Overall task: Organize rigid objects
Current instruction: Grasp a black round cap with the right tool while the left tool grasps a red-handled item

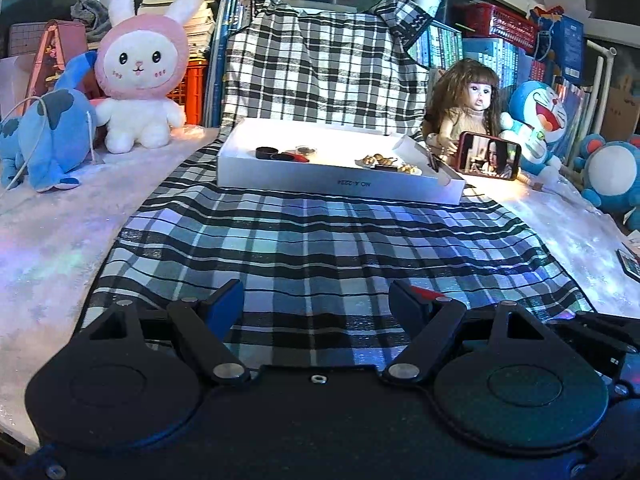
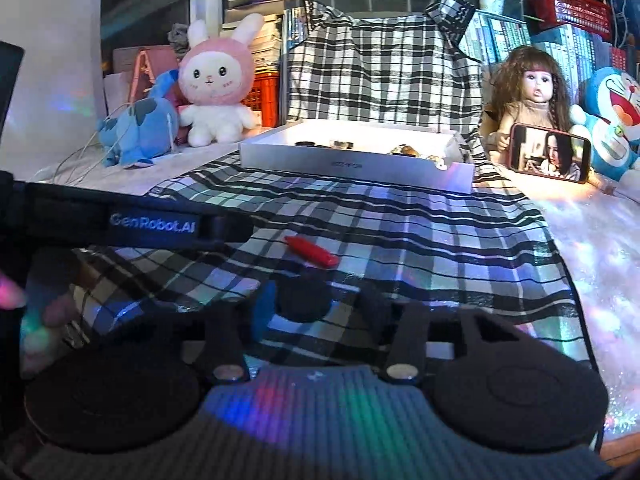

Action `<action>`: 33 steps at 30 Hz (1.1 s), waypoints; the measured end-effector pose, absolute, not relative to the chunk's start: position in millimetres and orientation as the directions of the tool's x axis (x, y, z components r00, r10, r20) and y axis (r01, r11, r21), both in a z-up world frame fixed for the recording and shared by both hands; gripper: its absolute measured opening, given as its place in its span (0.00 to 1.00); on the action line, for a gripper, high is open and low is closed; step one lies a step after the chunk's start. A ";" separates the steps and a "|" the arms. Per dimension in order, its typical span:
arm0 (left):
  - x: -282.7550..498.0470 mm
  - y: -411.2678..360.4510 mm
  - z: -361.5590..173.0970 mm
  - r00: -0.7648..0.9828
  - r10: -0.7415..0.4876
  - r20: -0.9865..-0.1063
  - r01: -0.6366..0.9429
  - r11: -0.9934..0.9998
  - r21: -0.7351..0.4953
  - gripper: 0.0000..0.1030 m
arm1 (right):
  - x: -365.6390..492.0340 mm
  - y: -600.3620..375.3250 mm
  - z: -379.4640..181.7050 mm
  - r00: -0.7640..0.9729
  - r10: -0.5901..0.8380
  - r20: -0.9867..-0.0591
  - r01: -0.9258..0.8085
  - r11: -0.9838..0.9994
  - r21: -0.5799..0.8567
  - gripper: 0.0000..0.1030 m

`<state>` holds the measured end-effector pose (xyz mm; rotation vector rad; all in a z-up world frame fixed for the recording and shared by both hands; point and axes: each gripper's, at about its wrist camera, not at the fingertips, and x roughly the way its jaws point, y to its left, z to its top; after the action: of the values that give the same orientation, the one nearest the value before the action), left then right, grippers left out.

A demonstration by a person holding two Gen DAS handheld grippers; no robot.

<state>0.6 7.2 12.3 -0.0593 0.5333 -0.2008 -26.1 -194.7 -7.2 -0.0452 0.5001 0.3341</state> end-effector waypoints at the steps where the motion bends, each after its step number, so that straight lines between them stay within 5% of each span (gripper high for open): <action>1: 0.3 5.5 12.4 0.841 -0.208 -0.499 0.178 0.978 -0.108 0.76 | -26.1 -196.3 -6.7 0.827 0.298 -0.476 -0.318 0.947 0.039 0.36; 15: -5.8 -43.2 1.6 0.829 -0.276 -0.486 0.293 0.955 -0.043 0.73 | -17.6 -246.5 -4.7 0.887 0.107 -0.449 -0.100 0.994 0.038 0.36; 22: 4.0 -54.2 -5.5 0.807 -0.305 -0.506 0.325 0.944 -0.052 0.54 | -17.5 -250.3 -5.5 0.891 0.079 -0.446 -0.078 0.997 0.020 0.36; 33: 5.9 -58.5 -8.8 0.819 -0.291 -0.495 0.339 0.941 0.007 0.41 | -15.3 -246.3 -5.6 0.890 0.072 -0.451 -0.075 0.997 0.013 0.36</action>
<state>5.9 -58.5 -8.8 0.0966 0.5108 -0.3364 -15.3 -246.3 -5.6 -0.0050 0.4678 0.0762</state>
